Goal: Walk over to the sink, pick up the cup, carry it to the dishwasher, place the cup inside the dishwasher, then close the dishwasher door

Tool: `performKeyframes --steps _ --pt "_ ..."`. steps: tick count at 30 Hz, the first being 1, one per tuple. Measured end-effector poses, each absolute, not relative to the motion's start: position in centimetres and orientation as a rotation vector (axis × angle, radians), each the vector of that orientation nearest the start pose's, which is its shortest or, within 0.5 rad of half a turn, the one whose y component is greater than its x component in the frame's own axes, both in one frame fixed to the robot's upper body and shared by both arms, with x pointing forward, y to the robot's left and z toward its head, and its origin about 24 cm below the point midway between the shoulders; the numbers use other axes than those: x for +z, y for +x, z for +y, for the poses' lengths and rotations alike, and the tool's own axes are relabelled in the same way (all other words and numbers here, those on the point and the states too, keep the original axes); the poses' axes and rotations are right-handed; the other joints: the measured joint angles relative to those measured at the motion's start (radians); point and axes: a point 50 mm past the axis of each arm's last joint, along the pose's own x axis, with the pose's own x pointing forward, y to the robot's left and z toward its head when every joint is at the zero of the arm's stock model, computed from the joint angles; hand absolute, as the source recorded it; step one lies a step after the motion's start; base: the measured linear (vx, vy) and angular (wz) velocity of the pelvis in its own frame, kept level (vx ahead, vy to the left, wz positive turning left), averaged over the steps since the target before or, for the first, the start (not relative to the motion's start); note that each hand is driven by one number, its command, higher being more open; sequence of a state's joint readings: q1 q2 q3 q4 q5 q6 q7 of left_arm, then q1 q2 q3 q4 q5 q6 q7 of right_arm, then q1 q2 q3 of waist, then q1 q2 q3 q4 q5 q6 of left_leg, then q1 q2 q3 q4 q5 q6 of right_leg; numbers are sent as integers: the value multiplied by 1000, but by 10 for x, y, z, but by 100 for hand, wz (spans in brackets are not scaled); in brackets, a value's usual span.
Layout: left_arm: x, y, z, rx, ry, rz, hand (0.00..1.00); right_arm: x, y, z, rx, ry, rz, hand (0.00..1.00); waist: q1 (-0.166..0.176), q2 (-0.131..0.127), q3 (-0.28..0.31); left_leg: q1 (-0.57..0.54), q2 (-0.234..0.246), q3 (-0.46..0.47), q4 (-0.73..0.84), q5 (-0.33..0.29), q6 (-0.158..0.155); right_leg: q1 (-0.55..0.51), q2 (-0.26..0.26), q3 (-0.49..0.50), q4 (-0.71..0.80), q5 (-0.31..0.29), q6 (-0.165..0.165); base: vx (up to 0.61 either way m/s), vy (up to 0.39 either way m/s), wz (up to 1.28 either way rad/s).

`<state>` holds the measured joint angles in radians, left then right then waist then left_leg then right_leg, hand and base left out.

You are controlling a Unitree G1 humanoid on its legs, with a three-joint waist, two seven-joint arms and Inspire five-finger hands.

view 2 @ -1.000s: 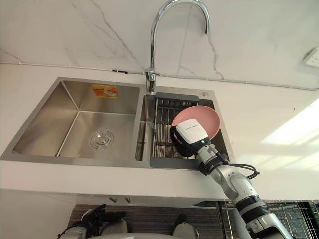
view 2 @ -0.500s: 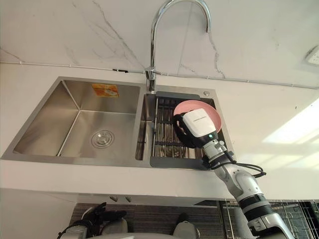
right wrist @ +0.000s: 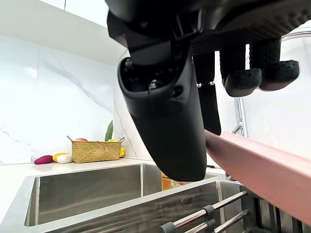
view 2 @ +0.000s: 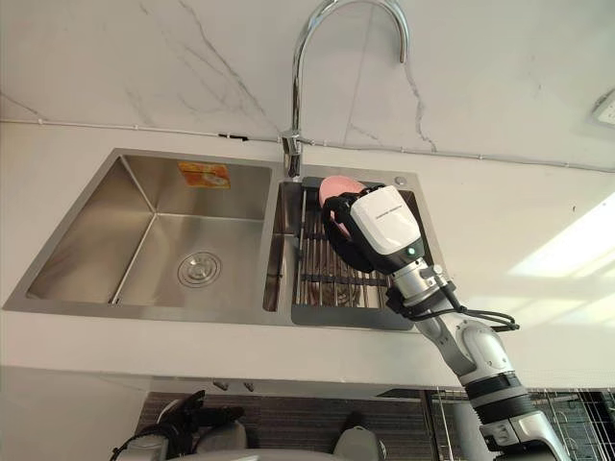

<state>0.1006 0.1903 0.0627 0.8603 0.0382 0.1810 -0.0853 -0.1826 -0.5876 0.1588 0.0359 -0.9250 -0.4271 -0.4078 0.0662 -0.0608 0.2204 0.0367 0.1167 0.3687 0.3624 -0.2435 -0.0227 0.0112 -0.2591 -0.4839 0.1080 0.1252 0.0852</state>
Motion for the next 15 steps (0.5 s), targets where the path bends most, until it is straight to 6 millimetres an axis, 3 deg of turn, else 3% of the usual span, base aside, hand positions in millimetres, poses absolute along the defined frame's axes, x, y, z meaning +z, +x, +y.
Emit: performKeyframes --steps 15 --pt "-146 109 229 91 126 1135 100 127 262 -170 95 -1327 -866 0 0 0 0 5 -5 1 -9 1 1 1 -3 1 0 -1 2 0 0 0"
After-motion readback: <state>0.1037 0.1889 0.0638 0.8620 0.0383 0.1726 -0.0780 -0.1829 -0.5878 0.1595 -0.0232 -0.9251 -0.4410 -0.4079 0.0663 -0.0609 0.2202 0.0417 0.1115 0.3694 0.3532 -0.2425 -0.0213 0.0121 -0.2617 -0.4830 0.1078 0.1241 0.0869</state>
